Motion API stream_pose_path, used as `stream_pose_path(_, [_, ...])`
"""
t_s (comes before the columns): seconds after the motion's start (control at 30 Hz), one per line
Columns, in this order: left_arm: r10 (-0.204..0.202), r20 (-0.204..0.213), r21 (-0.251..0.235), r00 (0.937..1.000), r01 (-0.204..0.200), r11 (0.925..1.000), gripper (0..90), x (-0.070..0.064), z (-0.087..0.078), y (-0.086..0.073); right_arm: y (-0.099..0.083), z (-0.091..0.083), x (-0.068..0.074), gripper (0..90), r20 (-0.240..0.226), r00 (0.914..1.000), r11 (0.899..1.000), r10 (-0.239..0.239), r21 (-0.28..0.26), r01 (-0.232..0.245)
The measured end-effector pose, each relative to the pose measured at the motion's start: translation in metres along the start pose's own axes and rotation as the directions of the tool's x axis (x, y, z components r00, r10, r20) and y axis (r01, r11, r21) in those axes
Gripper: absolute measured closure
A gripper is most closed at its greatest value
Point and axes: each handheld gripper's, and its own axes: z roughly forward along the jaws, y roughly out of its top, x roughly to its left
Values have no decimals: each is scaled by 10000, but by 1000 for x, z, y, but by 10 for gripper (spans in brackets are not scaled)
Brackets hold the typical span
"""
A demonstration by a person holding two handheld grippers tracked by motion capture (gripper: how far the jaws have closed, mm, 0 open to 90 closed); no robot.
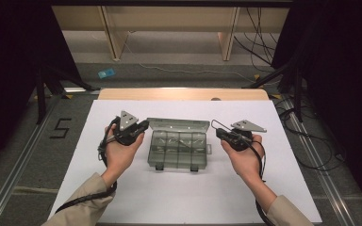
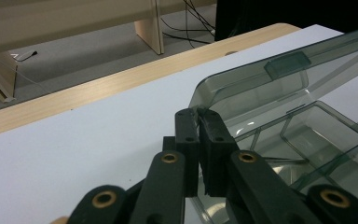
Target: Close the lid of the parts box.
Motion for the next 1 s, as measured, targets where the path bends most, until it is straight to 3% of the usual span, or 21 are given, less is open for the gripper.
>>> stream_pose_path(0.23, [10,1,-8,10000,-10,10000,866,-4,-3,-3,1,-1,-3,735,84,10000,9999,53,-148,-52])
stream_pose_path(0.3, [33,25,18,10000,-33,10000,866,-4,-4,-4,2,-1,-4,671,209,9998,9998,30,-221,-26])
stream_pose_path(0.33, [26,30,8,10000,-26,10000,865,-5,-4,-4,3,-4,-5,644,257,9996,10000,-74,10,74])
stream_pose_path(0.37, [46,34,25,10000,-46,10000,865,-5,-4,-5,3,-1,-6,604,244,9997,9994,-102,-334,111])
stream_pose_path(0.4, [48,42,36,10000,-48,10000,865,-5,-4,-5,4,-2,-6,563,200,9998,9995,78,-303,-72])
stream_pose_path(0.6, [47,82,48,10000,-47,10000,863,-7,-6,-7,9,-3,-8,393,409,9990,9981,-165,-578,189])
stream_pose_path(0.63, [45,97,58,9999,-45,10000,863,-8,-7,-8,10,-3,-8,390,309,9995,9982,18,-606,1])
stream_pose_path(0.67, [44,110,65,9999,-45,10000,862,-8,-7,-8,10,-2,-7,385,560,9984,9980,36,-638,0])
stream_pose_path(0.87, [112,167,148,9998,-115,9998,855,-11,-10,-11,13,-3,-9,376,666,9978,9977,-26,-678,71])
stream_pose_path(1.0, [118,233,156,9997,-122,9998,845,-12,-11,-12,14,-3,-8,376,549,9984,9985,119,-546,-89])
